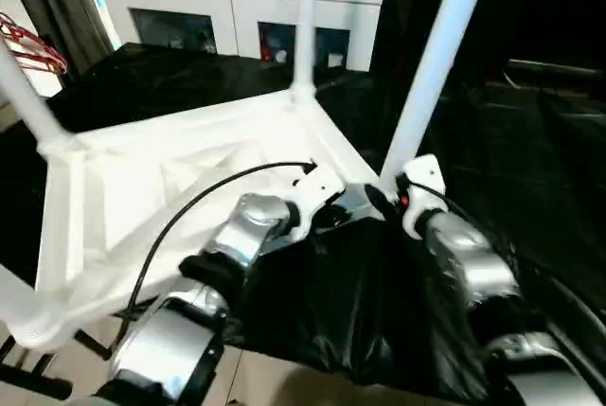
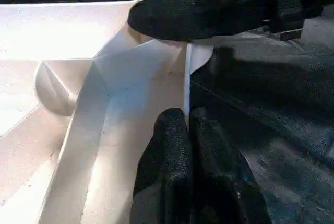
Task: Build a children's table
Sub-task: Rotate leg to tighten
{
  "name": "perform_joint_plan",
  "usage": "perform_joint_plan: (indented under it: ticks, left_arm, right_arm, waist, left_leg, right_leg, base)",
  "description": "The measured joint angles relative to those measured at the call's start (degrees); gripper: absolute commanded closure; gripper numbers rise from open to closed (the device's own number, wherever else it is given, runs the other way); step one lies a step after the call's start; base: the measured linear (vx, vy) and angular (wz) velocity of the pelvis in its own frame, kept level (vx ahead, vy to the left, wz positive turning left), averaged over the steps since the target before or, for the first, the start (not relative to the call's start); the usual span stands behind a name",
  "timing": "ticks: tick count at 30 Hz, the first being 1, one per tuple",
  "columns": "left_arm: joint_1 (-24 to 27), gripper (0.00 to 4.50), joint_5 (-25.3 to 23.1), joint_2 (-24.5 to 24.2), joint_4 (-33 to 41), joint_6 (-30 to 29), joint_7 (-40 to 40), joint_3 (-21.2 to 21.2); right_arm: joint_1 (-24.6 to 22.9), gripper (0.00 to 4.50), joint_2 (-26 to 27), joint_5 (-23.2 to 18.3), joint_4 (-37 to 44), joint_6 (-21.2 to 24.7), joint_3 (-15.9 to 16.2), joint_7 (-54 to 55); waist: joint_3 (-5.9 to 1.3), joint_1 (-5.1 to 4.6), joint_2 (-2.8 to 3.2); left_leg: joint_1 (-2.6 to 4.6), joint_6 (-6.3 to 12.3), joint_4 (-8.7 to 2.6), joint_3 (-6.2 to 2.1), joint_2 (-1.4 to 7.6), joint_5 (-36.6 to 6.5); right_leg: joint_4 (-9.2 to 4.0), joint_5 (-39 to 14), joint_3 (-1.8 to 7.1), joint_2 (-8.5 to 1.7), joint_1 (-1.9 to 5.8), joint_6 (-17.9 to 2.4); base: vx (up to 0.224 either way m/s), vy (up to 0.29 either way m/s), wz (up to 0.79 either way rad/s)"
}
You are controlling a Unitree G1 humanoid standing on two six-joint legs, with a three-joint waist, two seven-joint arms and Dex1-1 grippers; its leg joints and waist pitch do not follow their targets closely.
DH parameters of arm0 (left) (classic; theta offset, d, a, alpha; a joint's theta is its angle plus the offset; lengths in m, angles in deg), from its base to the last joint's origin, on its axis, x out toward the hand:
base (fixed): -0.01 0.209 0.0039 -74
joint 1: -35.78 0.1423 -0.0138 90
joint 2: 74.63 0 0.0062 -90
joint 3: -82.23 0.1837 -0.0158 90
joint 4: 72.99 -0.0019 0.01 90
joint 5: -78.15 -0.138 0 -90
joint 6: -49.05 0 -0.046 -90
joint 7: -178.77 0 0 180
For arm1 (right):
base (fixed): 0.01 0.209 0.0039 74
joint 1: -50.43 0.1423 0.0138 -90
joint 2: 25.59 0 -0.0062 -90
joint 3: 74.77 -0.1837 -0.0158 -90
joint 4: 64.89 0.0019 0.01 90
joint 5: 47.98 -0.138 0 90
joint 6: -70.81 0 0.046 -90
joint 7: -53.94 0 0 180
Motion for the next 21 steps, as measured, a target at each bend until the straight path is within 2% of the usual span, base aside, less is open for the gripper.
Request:
perform_joint_plan:
  ticks: [1,3,9,12,17,21]
  left_arm:
    - [-0.01,4.5,-0.23,0.07,-0.03,0.11,-0.02,0.02]
    - [-0.04,4.5,-0.4,0.08,-0.2,0.62,-0.05,0.02]
    - [0.02,4.5,-0.31,-1.4,-0.22,2.18,2.16,0.11]
    - [0.35,4.5,0.02,-3.03,0.26,3.25,4.69,0.13]
    - [1.8,4.5,1.28,-6.71,1.89,6.09,13.22,0.13]
    - [2.61,4.5,2.37,-8.85,3.29,7.03,20.7,0.67]
  right_arm:
    - [0.1,1.82,0.07,0.09,-0.2,-0.19,-0.1,0.04]
    - [0.11,1.26,0.32,0.08,-0.37,-0.53,-0.6,0.0]
    - [0.08,0.75,-0.46,-2.13,0.14,0.25,-1.42,-5.4]
    - [-0.6,0.52,-3.11,-2.5,1.47,0.7,-0.52,-10.96]
    - [-2.84,0.52,-8.07,-3.79,4.52,0.76,2.34,-23.8]
    - [-4.13,0.52,-10.81,-4.94,6.67,0.7,4.01,-32.69]
  waist:
    - [-0.01,0.02,0.0]
    - [-0.01,0.07,0.0]
    - [0.01,-0.03,-0.01]
    - [0.02,0.08,0.0]
    - [0.05,0.21,0.03]
    - [0.07,0.85,0.02]
  left_leg:
    - [0.0,0.0,-0.02,0.0,0.0,-0.01]
    - [0.0,0.0,-0.05,0.0,0.0,-0.01]
    - [-0.03,0.0,-0.11,0.0,0.05,0.0]
    - [-0.11,0.0,-0.16,-0.01,0.08,0.0]
    - [-0.19,0.0,-0.27,0.0,0.17,0.0]
    - [-0.27,0.0,-0.25,0.05,0.2,0.0]
  right_leg:
    - [0.0,0.0,0.0,0.0,0.0,0.0]
    - [0.01,0.0,-0.02,0.0,-0.02,-0.01]
    - [0.05,0.0,-0.05,0.03,-0.1,-0.01]
    - [0.06,0.0,-0.09,0.04,-0.18,0.0]
    - [0.06,-0.02,-0.16,0.1,-0.28,0.03]
    - [0.03,-0.03,-0.18,0.11,-0.33,0.03]
  base:
    - [0.0,0.0,0.0]
    - [0.0,0.0,0.0]
    - [0.0,0.0,0.0]
    - [0.0,0.0,0.0]
    - [0.0,0.0,0.0]
    - [0.0,0.0,0.0]
